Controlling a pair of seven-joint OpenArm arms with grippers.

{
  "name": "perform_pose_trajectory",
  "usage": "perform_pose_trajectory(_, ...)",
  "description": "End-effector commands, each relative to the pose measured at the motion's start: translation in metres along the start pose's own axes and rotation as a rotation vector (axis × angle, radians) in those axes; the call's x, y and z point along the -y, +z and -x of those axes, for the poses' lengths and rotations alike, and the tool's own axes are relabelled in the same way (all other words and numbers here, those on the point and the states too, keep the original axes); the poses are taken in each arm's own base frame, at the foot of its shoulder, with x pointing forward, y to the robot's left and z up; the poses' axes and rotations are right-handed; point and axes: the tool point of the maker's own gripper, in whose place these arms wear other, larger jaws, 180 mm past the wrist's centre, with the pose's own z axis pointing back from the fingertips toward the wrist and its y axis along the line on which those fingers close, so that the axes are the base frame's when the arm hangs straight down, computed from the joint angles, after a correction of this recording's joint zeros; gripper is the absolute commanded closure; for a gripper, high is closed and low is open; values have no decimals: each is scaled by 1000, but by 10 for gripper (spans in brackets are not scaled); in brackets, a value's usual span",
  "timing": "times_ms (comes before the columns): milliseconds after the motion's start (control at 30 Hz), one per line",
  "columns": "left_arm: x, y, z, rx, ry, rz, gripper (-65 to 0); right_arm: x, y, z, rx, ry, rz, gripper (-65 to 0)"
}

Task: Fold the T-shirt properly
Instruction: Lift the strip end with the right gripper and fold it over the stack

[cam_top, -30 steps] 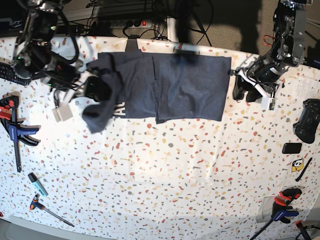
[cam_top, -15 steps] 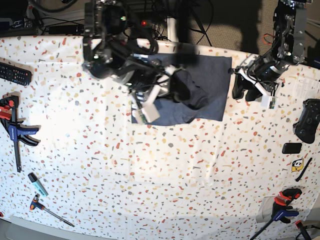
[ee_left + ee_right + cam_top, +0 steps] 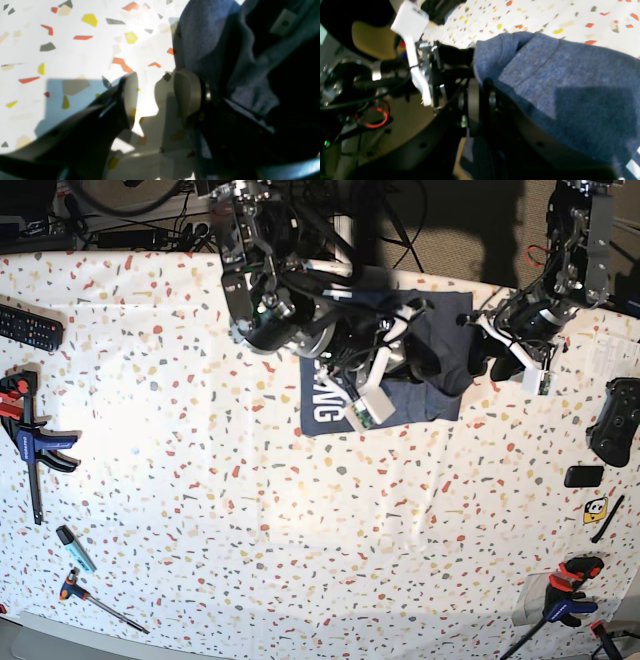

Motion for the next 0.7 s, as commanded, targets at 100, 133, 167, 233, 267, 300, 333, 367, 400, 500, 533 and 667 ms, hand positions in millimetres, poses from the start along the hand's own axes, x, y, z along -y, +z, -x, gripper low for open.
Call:
perform_pose_trajectory(100, -5, 4, 20, -91, -17, -15, -265, -17, 0, -30, 128, -56, -96, -284)
perform_pose_trajectory(133, -5, 4, 19, -88, -17, -15, -265, -21, 1, -34, 149, -68, -123, -291)
perform_pose_trajectory(167, -5, 4, 19, -84, -17, -15, -265, -26, 2, -39, 168, -72, -152, -291)
perform_pose_trajectory(233, -5, 4, 16, -72, -18, -16, -265, -31, 4, -49, 196, -88, -194, -291)
perform_pose_trajectory(267, -5, 4, 16, -70, -18, -15, -265, -33, 4, -52, 196, -88, -209, -291)
perform_pose_trajectory(300, -5, 4, 15, -68, -19, -15, -264, -34, 4, -54, 186, -79, -217, -290)
perform_pose_trajectory(333, -6, 4, 14, -65, -19, -17, -265, -33, 3, -56, 173, -65, -218, -290)
perform_pose_trajectory(367, -9, 5, 12, -58, -20, -24, -265, -33, 3, -57, 160, -50, -219, -290)
perform_pose_trajectory(400, -13, 6, 8, -46, -21, -33, -265, -32, 2, -59, 145, -34, -219, -290)
perform_pose_trajectory(500, -36, 18, -8, -2, -30, -85, -264, -28, 2, -69, 120, 26, -204, -290)
perform_pose_trajectory(533, -43, 23, -15, 11, -30, -101, -265, -25, 2, -72, 109, 53, -187, -290)
perform_pose_trajectory(667, -54, 48, -46, 95, 23, -104, -264, 4, 6, -82, 78, 146, -60, -254)
